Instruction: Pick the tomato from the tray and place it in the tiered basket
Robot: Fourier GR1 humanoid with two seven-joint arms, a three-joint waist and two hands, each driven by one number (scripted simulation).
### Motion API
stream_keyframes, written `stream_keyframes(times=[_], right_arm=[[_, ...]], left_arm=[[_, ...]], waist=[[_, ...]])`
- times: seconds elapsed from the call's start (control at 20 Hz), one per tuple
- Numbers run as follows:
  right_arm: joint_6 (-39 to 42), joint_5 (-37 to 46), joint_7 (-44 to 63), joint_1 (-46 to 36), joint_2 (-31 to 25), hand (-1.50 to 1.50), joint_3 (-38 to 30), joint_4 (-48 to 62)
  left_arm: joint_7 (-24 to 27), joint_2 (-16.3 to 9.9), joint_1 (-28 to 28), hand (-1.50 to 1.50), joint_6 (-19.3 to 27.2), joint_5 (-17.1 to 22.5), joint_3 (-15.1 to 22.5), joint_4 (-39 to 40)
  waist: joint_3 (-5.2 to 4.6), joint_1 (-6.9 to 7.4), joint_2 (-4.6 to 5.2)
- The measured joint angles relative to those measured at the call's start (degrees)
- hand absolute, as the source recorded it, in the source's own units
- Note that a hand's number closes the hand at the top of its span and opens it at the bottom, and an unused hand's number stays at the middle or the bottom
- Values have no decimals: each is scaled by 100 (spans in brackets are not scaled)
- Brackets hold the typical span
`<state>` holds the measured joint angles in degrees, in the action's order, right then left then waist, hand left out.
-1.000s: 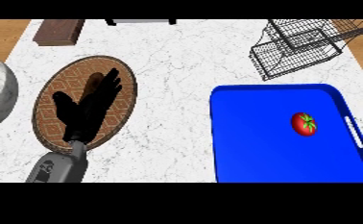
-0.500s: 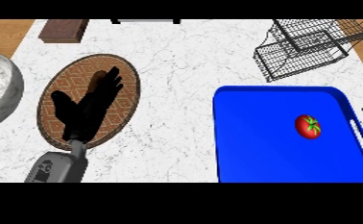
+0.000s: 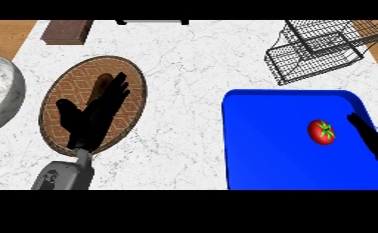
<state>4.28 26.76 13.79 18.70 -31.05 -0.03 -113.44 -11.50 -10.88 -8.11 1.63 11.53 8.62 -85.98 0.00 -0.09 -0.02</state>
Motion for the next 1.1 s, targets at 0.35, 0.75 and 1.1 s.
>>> stream_keyframes(times=[0.35,0.75,1.1], right_arm=[[-33,627,-226,-36,449,-150,-36,469],[-129,951,-687,-348,765,-150,-474,1156],[-216,1075,-1218,-644,1010,-150,-770,1813]], left_arm=[[-52,52,15,0,-143,-100,-210,-27],[-118,232,-164,0,-272,-222,-366,140],[-262,385,-133,0,-324,-364,-399,9]], waist=[[2,-8,0],[1,-10,2],[1,-4,0]])
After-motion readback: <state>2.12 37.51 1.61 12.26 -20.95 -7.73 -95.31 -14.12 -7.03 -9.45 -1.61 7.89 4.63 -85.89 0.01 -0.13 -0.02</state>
